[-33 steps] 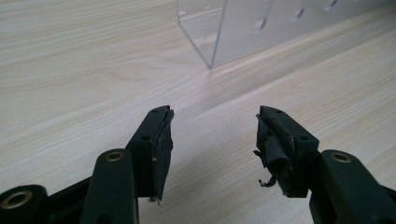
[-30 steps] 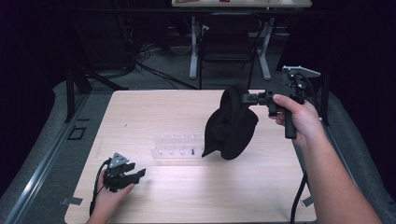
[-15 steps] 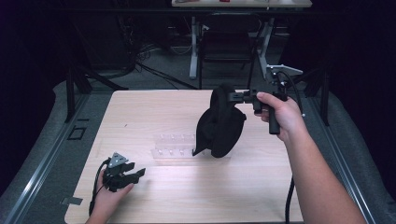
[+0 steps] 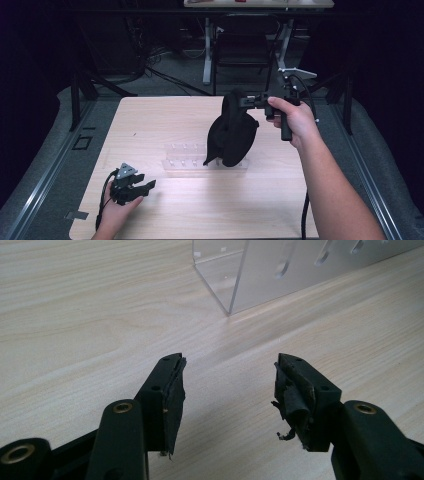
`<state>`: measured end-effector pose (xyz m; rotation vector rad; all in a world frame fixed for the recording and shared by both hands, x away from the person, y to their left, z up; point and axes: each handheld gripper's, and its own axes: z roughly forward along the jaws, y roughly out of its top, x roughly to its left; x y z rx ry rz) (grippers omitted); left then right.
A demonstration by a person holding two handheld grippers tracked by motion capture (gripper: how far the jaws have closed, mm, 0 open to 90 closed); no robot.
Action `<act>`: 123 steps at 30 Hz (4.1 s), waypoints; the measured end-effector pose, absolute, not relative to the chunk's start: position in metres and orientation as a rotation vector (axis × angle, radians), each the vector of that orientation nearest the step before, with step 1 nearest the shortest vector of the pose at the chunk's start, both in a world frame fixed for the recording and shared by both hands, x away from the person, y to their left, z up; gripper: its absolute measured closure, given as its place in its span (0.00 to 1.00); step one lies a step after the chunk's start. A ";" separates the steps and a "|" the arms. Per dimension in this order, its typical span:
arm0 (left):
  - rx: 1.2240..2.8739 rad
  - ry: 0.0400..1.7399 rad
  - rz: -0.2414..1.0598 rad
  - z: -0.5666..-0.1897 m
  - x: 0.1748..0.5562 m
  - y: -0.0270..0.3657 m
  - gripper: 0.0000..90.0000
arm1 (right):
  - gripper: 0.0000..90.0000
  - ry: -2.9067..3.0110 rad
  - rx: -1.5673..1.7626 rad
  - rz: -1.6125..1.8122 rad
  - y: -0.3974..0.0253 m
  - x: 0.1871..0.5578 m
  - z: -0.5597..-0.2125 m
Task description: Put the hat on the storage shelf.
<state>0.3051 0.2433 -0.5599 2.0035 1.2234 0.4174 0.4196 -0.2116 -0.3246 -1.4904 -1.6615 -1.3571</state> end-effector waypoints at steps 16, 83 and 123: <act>1.993 1.220 0.422 -0.560 0.305 0.243 0.51 | 0.98 -1.672 -1.446 -1.338 -0.188 0.426 -0.329; 2.077 0.707 0.516 -0.471 0.309 0.092 0.90 | 0.89 -1.623 -1.372 -1.461 -0.162 0.413 -0.332; 2.039 0.884 0.431 -0.513 0.311 0.143 0.79 | 0.86 -1.674 -1.491 -1.511 -0.216 0.395 -0.325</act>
